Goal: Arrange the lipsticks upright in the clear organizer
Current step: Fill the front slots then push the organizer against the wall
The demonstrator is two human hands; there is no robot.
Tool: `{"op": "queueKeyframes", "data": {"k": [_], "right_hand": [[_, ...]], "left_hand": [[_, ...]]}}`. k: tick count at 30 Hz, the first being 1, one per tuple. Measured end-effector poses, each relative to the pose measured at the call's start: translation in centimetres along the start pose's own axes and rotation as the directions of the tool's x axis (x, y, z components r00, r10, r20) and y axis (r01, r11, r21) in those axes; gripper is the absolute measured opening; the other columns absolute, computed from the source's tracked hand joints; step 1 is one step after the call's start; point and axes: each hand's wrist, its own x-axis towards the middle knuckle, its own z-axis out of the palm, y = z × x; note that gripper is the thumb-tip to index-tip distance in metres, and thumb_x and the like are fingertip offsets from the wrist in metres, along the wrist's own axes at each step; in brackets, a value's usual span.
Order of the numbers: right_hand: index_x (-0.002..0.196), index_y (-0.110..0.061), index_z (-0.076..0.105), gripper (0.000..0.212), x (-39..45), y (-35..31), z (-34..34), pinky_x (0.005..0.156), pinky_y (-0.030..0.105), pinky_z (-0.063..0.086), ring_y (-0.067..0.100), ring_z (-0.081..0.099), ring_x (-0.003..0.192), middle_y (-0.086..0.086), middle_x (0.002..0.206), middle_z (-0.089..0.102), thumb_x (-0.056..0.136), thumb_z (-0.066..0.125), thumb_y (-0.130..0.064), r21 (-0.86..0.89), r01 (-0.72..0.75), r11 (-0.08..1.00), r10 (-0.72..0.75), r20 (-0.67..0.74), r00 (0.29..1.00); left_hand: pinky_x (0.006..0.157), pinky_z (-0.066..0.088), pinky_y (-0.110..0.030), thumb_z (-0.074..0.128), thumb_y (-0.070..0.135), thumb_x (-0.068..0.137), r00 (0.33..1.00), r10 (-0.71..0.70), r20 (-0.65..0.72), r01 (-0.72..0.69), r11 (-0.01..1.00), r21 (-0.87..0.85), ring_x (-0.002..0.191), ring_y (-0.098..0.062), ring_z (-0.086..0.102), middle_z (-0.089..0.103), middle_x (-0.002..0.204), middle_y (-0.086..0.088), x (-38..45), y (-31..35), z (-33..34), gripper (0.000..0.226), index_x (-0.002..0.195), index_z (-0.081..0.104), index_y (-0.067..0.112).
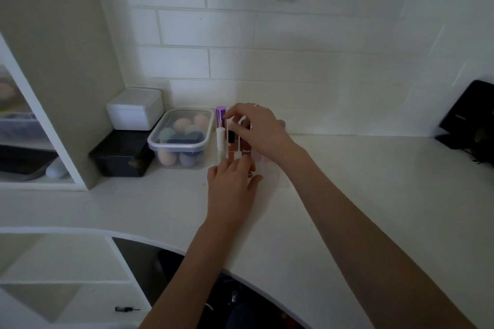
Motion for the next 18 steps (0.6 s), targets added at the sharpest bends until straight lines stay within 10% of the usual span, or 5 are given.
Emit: {"op": "queueKeyframes", "data": {"k": [2, 8, 15, 18], "right_hand": [[0.101, -0.025, 0.066, 0.014, 0.4, -0.4, 0.1, 0.068, 0.001, 0.027, 0.008, 0.053, 0.083, -0.008, 0.101, 0.058, 0.09, 0.057, -0.025, -0.041, -0.021, 0.999, 0.021, -0.003, 1.0], [0.094, -0.014, 0.072, 0.013, 0.2, -0.2, 0.2, 0.068, -0.007, 0.024, 0.01, 0.051, 0.081, -0.006, 0.096, 0.049, 0.084, 0.069, -0.023, -0.06, -0.004, 0.998, 0.002, -0.023, 1.0], [0.089, -0.016, 0.073, 0.01, 0.5, 0.9, 0.6, 0.089, 0.038, 0.047, 0.014, 0.058, 0.087, 0.003, 0.091, 0.064, 0.08, 0.069, -0.017, -0.032, 0.024, 0.999, -0.025, -0.046, 0.999], [0.097, -0.013, 0.071, 0.017, 0.6, 0.7, 0.4, 0.086, 0.034, 0.047, 0.016, 0.057, 0.086, 0.005, 0.092, 0.061, 0.081, 0.07, -0.019, -0.029, 0.026, 0.999, -0.026, 0.003, 1.0]], "left_hand": [[0.067, 0.029, -0.032, 0.077, 0.017, 0.071, 1.0, 0.01, -0.015, -0.01, 1.0, 0.005, 0.073, -0.027, 0.058, 0.067, 0.076, -0.002, 0.0, 0.0, 0.1, 0.023, 0.082, 0.058, 0.012], [0.065, 0.028, -0.032, 0.078, 0.019, 0.07, 0.999, 0.019, -0.037, -0.018, 1.0, 0.016, 0.072, -0.027, 0.057, 0.066, 0.076, 0.0, 0.1, -0.1, 0.2, 0.024, 0.085, 0.06, 0.013], [0.066, 0.029, -0.032, 0.079, 0.018, 0.069, 0.999, 0.008, -0.041, -0.007, 1.0, 0.013, 0.071, -0.027, 0.057, 0.066, 0.075, 0.0, 0.2, -0.1, 0.3, 0.025, 0.082, 0.058, 0.013], [0.065, 0.029, -0.032, 0.08, 0.018, 0.067, 0.999, 0.01, -0.042, -0.01, 1.0, 0.018, 0.07, -0.027, 0.057, 0.065, 0.074, 0.0, 0.1, -0.1, 0.2, 0.026, 0.083, 0.059, 0.013]]}}
